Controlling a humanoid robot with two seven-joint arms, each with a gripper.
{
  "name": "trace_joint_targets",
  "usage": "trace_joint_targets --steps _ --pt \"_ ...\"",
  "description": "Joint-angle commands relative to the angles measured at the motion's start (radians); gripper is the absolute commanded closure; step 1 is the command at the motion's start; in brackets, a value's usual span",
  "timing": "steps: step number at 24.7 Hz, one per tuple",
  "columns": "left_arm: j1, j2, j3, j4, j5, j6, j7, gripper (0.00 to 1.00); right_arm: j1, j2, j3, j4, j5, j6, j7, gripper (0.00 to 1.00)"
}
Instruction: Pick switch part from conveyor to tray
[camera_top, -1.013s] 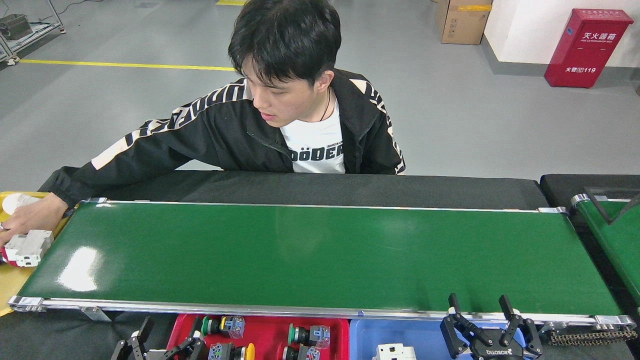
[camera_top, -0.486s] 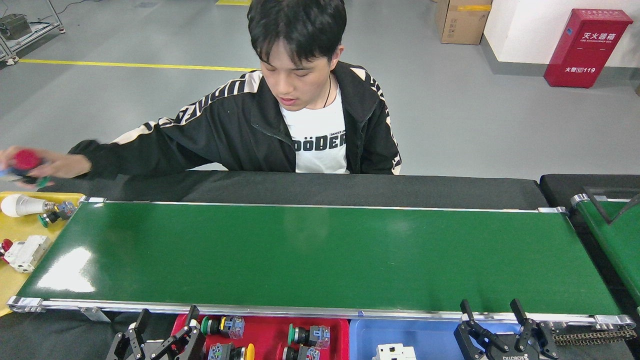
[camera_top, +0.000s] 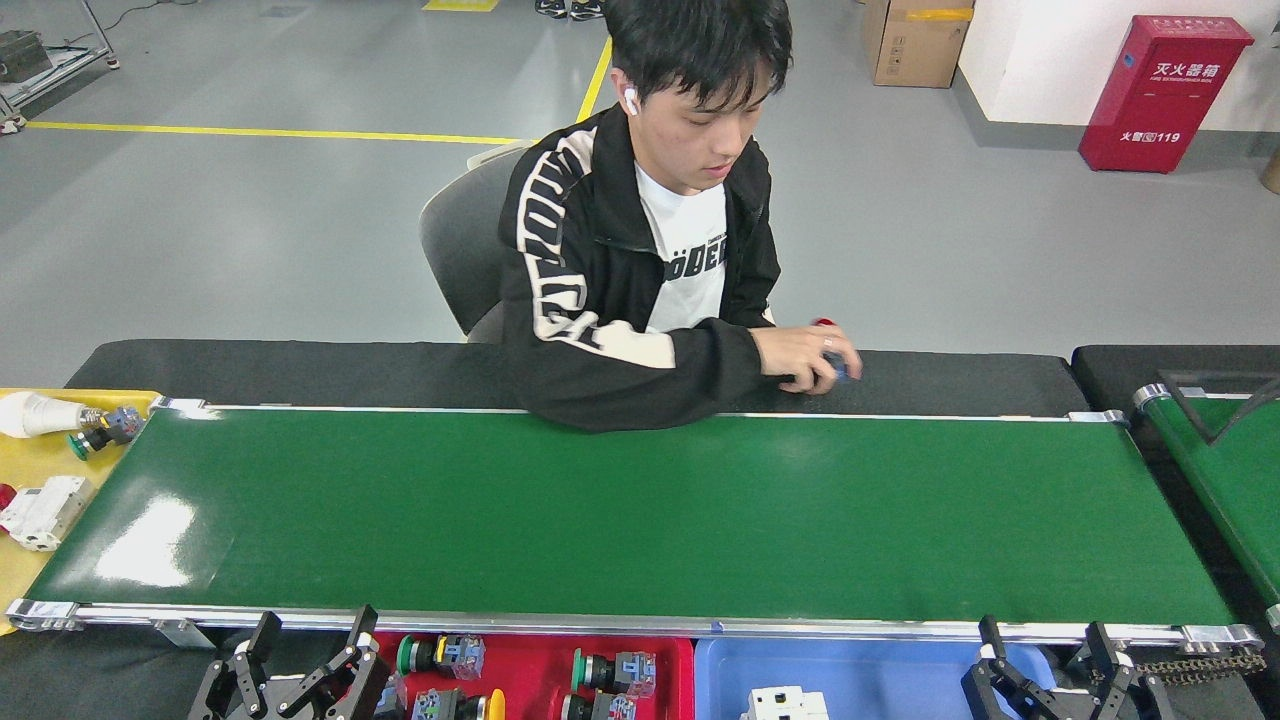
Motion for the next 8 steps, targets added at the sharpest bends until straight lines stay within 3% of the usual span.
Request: trace_joint_targets --steps 1,8 --pt "0.0 0.009 -0.001 -0.012 -0.001 0.005 0.007 0.0 -0.002 0.01 -0.008 -0.015 -0.002 -0.003 -0.008 0.01" --pt "0.006 0.025 -0.001 -0.012 -0.004 0.006 0.004 0.0 -0.002 0.002 -0.028 -0.015 -0.002 -0.014 -0.012 0.01"
